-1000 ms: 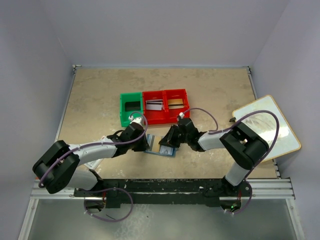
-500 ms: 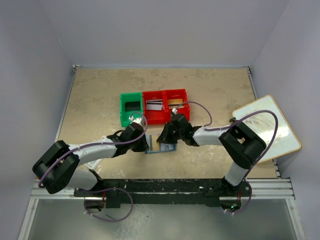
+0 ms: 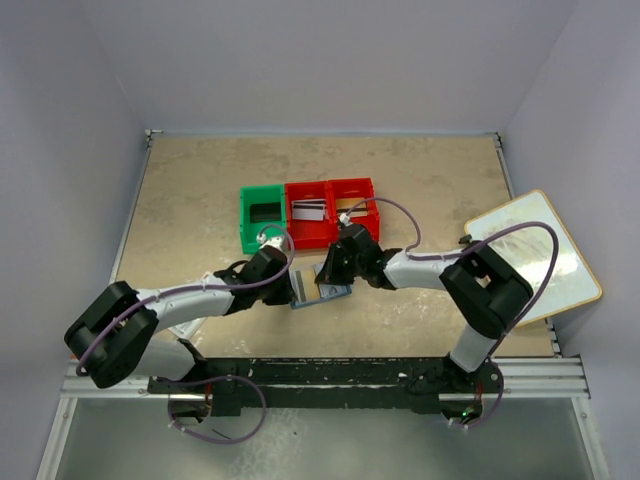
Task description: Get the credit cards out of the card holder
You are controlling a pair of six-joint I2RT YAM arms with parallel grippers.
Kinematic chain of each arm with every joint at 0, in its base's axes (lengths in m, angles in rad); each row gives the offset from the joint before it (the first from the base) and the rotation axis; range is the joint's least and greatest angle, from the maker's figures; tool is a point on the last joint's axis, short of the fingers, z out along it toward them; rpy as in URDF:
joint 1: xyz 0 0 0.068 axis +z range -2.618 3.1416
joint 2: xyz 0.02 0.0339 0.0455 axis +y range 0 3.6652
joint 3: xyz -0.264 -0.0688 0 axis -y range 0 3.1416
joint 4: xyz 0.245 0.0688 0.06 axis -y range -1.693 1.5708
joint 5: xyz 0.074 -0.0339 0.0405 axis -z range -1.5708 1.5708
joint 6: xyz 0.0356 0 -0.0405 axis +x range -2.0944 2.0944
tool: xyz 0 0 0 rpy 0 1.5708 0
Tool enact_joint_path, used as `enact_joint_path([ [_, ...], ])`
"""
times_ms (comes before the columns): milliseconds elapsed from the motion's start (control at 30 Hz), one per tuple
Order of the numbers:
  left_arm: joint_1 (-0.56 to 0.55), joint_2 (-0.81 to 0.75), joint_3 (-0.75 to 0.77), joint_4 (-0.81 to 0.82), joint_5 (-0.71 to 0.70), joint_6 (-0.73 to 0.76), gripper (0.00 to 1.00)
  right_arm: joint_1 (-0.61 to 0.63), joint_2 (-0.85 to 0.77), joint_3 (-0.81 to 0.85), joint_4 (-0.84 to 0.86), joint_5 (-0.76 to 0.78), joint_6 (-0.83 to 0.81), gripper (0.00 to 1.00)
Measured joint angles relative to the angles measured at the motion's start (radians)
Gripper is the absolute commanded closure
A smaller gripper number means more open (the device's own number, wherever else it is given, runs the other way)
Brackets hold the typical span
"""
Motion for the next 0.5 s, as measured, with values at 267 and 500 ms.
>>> enact_joint_path([
  [267, 0.000, -0.031, 0.000, -0.028, -0.026, -0.005, 0.87, -0.056, -0.044, -0.063, 0.011, -0.111, -0.018, 1.00],
  [500, 0.000, -0.077, 0.061, -0.075, -0.053, -0.004, 0.64, -0.057, -0.044, -0.078, 0.039, -0.150, -0.024, 0.92],
])
